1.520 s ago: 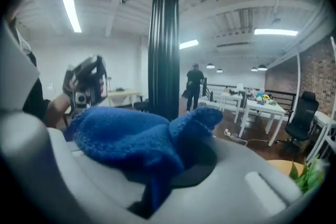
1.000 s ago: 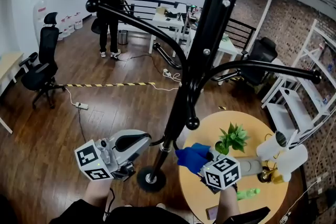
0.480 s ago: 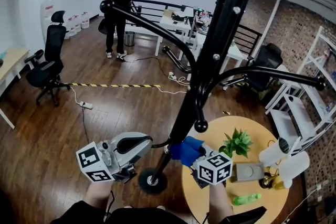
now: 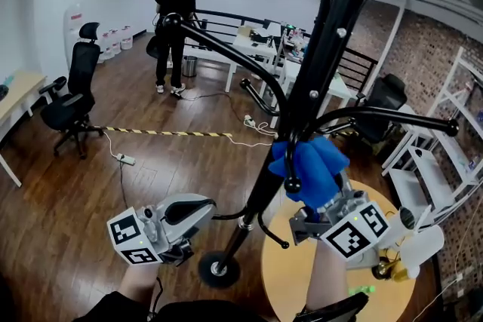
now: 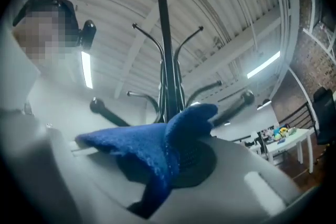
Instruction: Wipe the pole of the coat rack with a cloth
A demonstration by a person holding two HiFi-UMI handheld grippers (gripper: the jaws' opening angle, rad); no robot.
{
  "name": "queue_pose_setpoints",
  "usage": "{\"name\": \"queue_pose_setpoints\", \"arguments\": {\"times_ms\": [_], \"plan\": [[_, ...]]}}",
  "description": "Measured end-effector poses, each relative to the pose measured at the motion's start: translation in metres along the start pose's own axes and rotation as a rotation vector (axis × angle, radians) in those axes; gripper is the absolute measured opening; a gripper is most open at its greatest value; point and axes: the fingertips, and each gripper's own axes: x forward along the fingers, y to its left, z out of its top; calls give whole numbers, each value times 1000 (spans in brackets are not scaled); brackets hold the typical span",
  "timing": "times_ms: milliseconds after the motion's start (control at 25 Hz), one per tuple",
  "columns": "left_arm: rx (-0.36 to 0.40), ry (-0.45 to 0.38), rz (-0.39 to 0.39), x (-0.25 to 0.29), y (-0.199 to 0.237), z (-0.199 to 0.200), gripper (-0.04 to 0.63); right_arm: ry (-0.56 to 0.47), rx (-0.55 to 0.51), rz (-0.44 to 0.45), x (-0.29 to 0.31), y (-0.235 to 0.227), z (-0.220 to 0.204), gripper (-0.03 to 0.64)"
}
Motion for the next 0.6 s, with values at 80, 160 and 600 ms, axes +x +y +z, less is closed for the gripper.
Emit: {"name": "queue_pose_setpoints", "arguments": {"times_ms": [80, 160, 600], "plan": [[11, -5, 4, -1, 0, 3, 3, -74, -43, 2, 8, 5, 34, 23], [18, -11, 8, -2, 1, 5, 3, -123, -80, 13, 8, 11, 61, 23], [30, -4, -41, 11, 2, 6, 3, -438, -201, -66, -59, 36, 172, 23]]}}
